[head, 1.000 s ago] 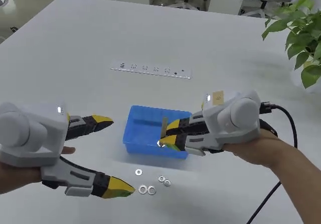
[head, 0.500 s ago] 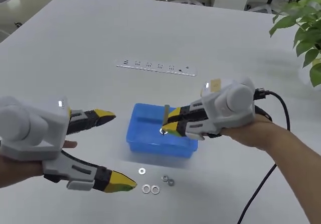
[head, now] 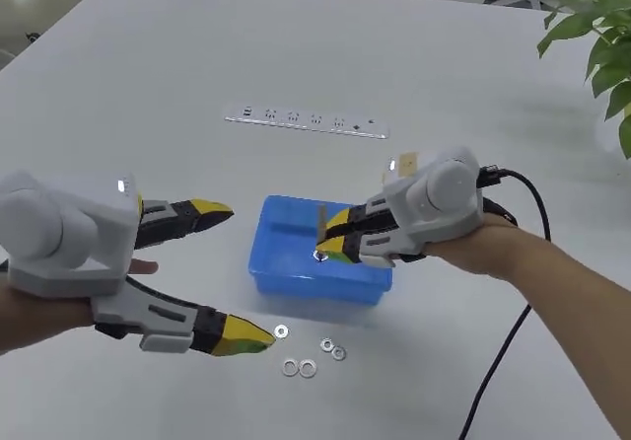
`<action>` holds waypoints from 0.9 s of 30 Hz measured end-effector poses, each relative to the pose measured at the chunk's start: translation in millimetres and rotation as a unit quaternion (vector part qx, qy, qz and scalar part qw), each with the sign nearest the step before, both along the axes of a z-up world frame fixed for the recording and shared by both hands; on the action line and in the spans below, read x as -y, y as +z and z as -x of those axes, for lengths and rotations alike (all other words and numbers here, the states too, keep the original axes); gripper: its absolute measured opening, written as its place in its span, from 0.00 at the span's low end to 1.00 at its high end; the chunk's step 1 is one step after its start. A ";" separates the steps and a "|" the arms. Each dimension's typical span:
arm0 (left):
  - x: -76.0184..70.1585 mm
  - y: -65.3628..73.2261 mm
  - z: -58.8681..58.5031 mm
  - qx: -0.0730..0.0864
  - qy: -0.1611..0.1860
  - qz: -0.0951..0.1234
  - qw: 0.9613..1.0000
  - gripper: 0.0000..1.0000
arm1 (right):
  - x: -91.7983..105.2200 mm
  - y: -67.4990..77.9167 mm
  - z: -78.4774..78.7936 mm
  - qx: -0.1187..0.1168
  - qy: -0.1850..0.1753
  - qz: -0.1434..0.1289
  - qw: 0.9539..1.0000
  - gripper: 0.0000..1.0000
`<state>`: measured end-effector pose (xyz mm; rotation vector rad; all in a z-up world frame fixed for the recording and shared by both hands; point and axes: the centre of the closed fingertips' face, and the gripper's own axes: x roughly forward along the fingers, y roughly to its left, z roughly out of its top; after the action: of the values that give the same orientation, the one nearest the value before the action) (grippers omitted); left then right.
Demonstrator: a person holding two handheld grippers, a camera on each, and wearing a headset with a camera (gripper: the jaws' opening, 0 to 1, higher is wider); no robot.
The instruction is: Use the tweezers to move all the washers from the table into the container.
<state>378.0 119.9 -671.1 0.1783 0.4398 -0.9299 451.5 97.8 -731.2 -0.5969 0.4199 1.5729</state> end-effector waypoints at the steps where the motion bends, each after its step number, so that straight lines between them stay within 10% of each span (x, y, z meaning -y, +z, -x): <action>1: 0.5 0.2 -1.6 0.003 -0.001 -0.002 1.000 0.95 | -0.4 -0.9 -0.5 -0.002 -0.001 -0.001 1.000 0.10; 11: 11.4 4.5 -20.0 0.017 -0.021 -0.004 1.000 0.83 | -1.7 -11.0 -5.1 -0.008 -0.003 0.004 1.000 0.10; 27: 23.9 -1.3 -51.9 0.037 -0.058 -0.039 0.997 0.30 | 0.3 -25.8 -4.2 -0.019 0.001 0.014 1.000 0.10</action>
<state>429.9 96.1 -672.4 0.3122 0.4004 -1.0168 455.7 97.5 -757.0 -0.5888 0.4703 1.5851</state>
